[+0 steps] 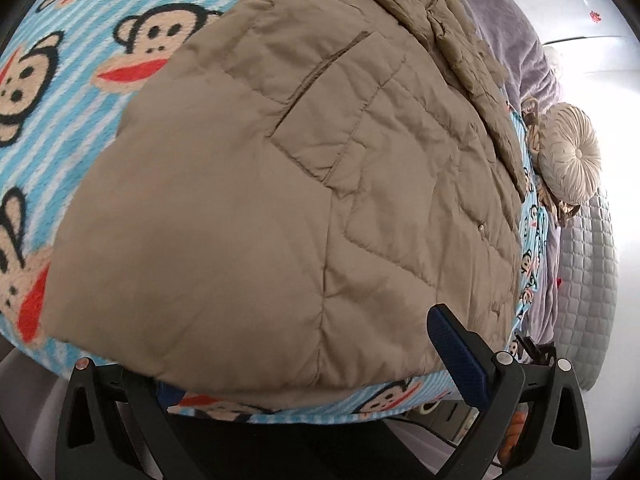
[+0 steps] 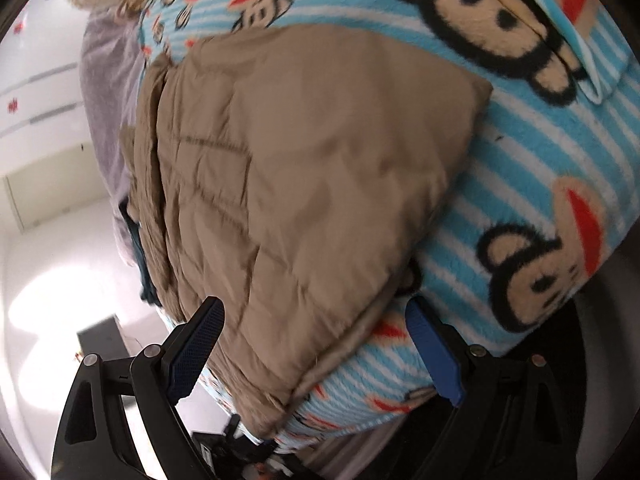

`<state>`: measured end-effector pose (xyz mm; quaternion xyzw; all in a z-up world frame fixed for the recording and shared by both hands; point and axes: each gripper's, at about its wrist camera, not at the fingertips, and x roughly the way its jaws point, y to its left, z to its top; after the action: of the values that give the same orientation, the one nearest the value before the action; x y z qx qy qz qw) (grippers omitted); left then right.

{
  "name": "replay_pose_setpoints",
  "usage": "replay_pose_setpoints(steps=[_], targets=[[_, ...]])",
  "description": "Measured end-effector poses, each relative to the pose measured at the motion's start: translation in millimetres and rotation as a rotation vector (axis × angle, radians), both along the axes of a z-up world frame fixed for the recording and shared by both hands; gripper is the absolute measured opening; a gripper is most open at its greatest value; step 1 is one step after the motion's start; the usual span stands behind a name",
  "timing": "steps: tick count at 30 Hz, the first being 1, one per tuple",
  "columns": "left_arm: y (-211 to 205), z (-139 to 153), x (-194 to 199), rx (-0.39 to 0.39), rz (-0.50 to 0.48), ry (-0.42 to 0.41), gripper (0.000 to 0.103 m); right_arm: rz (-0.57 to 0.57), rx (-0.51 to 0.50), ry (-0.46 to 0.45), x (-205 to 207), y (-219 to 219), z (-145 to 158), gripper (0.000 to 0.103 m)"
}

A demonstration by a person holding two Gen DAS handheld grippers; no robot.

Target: Fold large clothes

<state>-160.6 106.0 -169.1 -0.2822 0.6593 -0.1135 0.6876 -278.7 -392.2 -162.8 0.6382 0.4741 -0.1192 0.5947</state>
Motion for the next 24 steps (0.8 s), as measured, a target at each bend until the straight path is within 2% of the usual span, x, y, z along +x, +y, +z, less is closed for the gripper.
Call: replay_pose_setpoints(steps=[3,7,9,10,11,12,13,14,15,20,24], targets=[[-4,-1,1,0.017,-0.012,-0.005,0.103,-0.042,0.021,-0.015,-1,-3,-8,0.094],[-7,0,3,0.012,0.000,-0.014,0.102,-0.039,0.031,-0.061,3,0,-6,0.093],[-7,4,4,-0.020,0.008,-0.026,0.086,-0.026,0.040,-0.066,6,3,-6,0.089],[-9,5,6,-0.034,0.007,-0.029,0.072,-0.020,0.047,-0.059,8,4,-8,0.081],[-10,7,7,-0.050,0.005,-0.034,0.051,-0.011,0.057,-0.053,7,3,-8,0.071],[-12,9,10,-0.068,0.002,-0.038,0.038,-0.002,0.072,-0.045,9,4,-9,0.065],[-13,12,12,-0.086,0.003,-0.040,0.022,0.007,0.083,-0.037,11,4,-11,0.047],[-13,16,14,-0.099,0.011,-0.048,0.020,0.021,0.086,-0.022,14,3,-13,0.022],[-11,24,16,-0.120,0.027,-0.069,0.020,0.036,0.084,-0.010,16,3,-12,0.014],[-9,67,34,-0.140,0.071,-0.170,0.020,0.156,0.029,-0.058,41,-3,18,0.009],[-17,97,65,-0.108,0.083,-0.234,0.020,0.282,-0.056,-0.110,77,-11,55,0.009]])
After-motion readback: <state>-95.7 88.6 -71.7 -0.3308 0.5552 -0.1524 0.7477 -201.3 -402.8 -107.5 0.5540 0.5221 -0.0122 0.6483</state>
